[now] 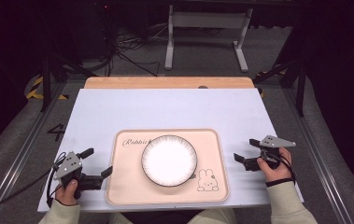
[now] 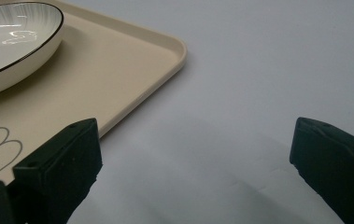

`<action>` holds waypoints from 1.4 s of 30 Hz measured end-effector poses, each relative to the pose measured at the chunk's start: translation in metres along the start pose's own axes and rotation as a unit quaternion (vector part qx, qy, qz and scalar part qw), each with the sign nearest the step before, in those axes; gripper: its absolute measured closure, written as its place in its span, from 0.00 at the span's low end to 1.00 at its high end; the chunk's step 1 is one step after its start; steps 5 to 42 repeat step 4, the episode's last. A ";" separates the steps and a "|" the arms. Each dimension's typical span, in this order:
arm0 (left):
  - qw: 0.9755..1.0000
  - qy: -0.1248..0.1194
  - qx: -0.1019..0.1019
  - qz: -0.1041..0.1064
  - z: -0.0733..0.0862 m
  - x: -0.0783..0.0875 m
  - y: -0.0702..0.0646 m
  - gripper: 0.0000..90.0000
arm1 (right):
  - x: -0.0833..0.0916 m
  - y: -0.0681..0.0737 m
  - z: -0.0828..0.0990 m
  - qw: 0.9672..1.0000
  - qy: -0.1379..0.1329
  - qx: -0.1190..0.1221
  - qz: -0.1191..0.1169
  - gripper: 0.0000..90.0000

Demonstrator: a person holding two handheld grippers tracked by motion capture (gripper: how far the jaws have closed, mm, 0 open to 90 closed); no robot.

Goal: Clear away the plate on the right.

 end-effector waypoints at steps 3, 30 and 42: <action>1.000 -0.001 0.000 0.000 0.000 0.000 0.000 0.00 | 0.000 0.000 0.000 1.000 0.000 -0.001 0.000 0.03; 1.000 0.000 0.000 0.000 0.000 0.000 0.000 0.00 | 0.000 0.000 0.000 1.000 0.000 -0.002 -0.001 0.03; 1.000 0.000 0.000 0.000 0.000 0.000 0.000 0.00 | 0.000 0.000 0.000 1.000 0.000 -0.002 -0.001 0.03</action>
Point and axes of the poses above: each handheld gripper's, and its own axes: x roughly backward along the jaws, z roughly out of its underside, y roughly to its left, the point moved 9 cm from there along -x, roughly forward along the jaws, and after that the axes turned 10 degrees about -z, right-handed, at the moved point
